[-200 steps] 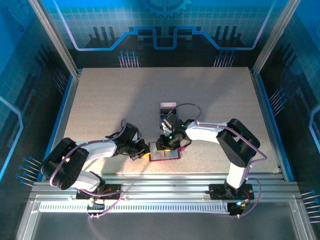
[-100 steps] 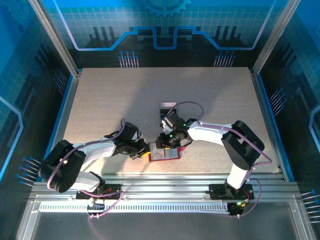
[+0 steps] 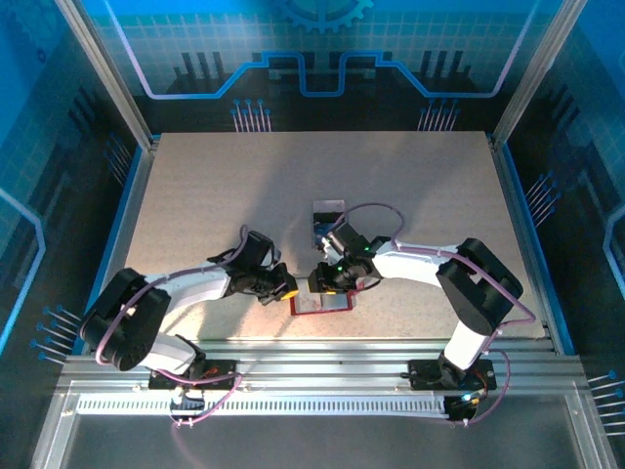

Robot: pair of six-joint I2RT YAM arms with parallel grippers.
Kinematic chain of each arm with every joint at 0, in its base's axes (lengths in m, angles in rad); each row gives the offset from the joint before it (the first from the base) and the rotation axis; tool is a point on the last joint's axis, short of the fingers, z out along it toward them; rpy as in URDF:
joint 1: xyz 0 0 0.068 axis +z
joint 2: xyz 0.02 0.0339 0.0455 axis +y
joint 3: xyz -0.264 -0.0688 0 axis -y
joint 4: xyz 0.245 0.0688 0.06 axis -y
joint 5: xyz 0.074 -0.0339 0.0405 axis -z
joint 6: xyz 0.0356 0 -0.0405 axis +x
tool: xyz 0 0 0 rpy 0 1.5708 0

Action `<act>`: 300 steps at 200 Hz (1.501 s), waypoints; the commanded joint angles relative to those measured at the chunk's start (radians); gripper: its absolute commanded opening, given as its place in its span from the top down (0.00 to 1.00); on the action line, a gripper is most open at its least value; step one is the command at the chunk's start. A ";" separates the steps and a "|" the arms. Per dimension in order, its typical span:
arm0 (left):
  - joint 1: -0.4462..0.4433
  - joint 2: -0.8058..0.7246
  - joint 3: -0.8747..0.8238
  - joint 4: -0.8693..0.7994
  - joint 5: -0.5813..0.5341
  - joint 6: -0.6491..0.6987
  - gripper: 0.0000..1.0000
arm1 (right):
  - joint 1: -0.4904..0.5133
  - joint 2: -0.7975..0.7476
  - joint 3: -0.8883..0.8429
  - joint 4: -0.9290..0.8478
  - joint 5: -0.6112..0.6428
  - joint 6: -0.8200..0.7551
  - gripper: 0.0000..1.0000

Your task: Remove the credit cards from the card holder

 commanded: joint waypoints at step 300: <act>0.001 0.117 -0.038 0.006 0.018 0.031 0.95 | -0.090 -0.024 -0.255 0.428 -0.201 0.195 0.81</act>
